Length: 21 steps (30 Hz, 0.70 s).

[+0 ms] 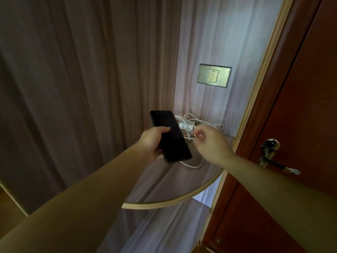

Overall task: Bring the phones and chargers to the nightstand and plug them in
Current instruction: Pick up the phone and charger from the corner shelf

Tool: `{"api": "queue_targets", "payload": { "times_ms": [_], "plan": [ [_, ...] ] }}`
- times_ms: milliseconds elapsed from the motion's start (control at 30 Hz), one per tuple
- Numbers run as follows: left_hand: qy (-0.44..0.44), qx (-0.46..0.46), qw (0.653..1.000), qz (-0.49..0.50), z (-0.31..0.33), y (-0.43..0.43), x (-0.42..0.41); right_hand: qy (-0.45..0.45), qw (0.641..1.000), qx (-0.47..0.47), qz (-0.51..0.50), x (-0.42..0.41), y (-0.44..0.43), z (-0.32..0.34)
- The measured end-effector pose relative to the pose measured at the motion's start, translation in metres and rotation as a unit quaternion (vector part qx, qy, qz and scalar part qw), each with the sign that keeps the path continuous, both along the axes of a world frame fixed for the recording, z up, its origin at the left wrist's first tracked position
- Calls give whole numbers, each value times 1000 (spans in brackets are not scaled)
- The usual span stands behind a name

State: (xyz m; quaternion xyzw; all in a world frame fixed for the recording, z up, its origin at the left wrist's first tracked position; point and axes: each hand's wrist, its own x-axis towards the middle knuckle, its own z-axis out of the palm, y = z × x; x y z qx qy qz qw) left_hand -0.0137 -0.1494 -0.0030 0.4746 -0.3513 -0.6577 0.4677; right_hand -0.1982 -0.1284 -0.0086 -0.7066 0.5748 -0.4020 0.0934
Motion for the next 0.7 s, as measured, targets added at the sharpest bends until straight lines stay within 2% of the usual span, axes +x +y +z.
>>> {"api": "queue_targets", "payload": {
  "times_ms": [100, 233, 333, 433, 500, 567, 633, 700],
  "plan": [
    [14, 11, 1000, 14, -6, -1, -4, 178, 982, 58, -39, -44, -18, -6],
    [26, 28, 999, 36, -12, -1, -10, 382, 921, 71, 22, -71, -41, -16],
    [11, 37, 998, 53, -14, -1, -12, 457, 885, 83, 23, -75, -55, -24],
    [-2, 41, 997, 66, -17, 0, -15, 510, 858, 47, 43, -74, -65, -26],
    [-8, 43, 996, 75, -18, 2, -16, 527, 847, 26, 65, -76, -69, -21],
    [-12, 40, 995, 87, -18, 3, -18, 505, 859, 6, 85, -80, -72, -13],
    [-17, 32, 994, 105, -16, 5, -19, 419, 901, -9, 110, -84, -73, -2],
    [-16, 25, 992, 125, -13, 7, -19, 287, 947, 5, 144, -85, -69, 14]
  ]
}}
